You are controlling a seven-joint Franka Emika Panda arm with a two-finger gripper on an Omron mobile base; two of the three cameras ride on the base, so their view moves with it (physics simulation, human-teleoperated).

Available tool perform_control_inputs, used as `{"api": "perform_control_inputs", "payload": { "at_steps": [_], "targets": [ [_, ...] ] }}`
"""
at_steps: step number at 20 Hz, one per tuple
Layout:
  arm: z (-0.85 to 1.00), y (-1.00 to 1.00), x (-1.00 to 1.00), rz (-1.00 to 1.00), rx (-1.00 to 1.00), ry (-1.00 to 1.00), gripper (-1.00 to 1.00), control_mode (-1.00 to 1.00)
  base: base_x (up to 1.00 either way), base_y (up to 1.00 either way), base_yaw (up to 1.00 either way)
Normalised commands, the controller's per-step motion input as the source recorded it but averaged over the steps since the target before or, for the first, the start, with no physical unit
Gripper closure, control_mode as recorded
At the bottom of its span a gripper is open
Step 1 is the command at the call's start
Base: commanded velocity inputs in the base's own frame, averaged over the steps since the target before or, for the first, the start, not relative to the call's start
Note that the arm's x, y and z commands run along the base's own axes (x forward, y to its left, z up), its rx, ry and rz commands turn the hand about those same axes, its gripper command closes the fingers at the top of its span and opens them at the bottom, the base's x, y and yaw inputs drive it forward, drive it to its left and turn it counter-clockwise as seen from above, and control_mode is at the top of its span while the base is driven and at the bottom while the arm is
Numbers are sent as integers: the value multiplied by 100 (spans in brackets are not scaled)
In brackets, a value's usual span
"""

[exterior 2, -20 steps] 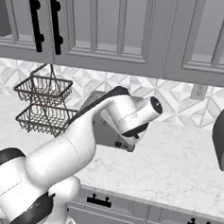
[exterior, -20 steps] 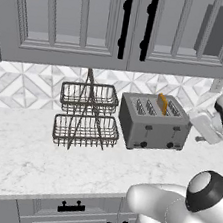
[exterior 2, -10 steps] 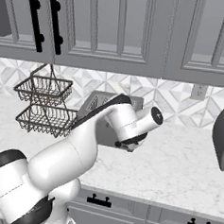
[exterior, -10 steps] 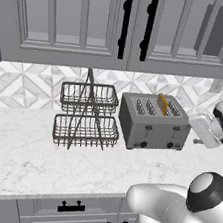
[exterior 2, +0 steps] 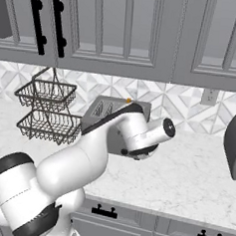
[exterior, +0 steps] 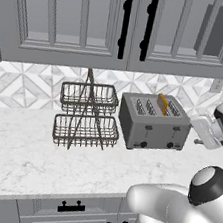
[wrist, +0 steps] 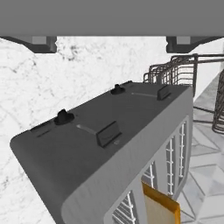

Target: Start the toaster. Once the lever pops up, take the bread to the plate on the dining counter.

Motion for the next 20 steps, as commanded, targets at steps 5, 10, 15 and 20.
{"api": "perform_control_inputs", "payload": {
  "at_steps": [5, 10, 15, 20],
  "targets": [
    [-16, 0, 34, -5, 0, 0, -100, -100, 0, 0, 0],
    [-15, 0, 22, -7, 0, 0, -100, -100, 0, 0, 0],
    [-18, 0, 24, -8, 0, 0, -100, -100, 0, 0, 0],
    [-20, 0, 22, -7, 0, 0, -100, -100, 0, 0, 0]
  ]
}}
